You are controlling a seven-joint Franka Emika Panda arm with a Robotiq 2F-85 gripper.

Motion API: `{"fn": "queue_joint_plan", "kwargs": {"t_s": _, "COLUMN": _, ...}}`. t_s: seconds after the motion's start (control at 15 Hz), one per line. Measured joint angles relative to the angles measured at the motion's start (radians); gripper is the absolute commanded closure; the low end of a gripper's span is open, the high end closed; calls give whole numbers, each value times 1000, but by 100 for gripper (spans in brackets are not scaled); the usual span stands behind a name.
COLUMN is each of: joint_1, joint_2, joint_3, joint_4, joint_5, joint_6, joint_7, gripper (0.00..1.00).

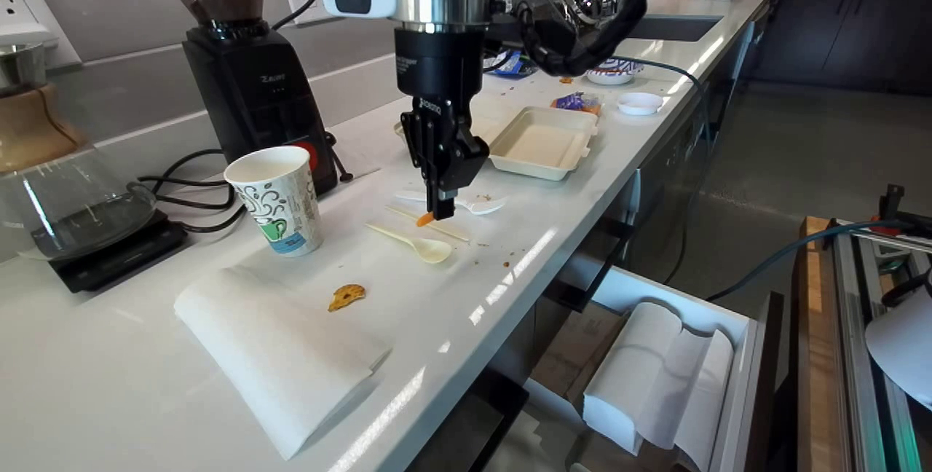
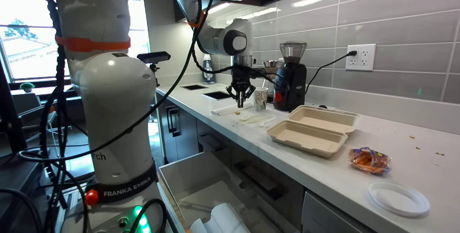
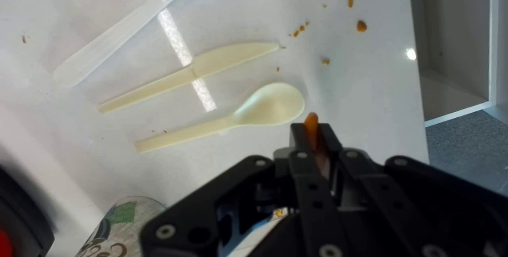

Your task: Put the orange object on the spoon, then pour out the object from the spoon into the lunch pack

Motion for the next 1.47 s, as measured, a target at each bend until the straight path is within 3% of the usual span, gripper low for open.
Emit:
{"fn": "queue_joint_plan", "kwargs": {"t_s": 0.4, "joint_1": 0, "joint_2": 17, "joint_3": 0, "joint_4": -34, "joint_5": -5, "joint_6": 83, "joint_7": -1, "gripper": 97}}
{"fn": "queue_joint_plan", "kwargs": {"t_s": 1.47, "joint_1": -1, "joint_2": 92, "joint_3": 0, "joint_4": 0, "joint_5": -69, "joint_6": 131, "joint_7": 23, "gripper": 97}}
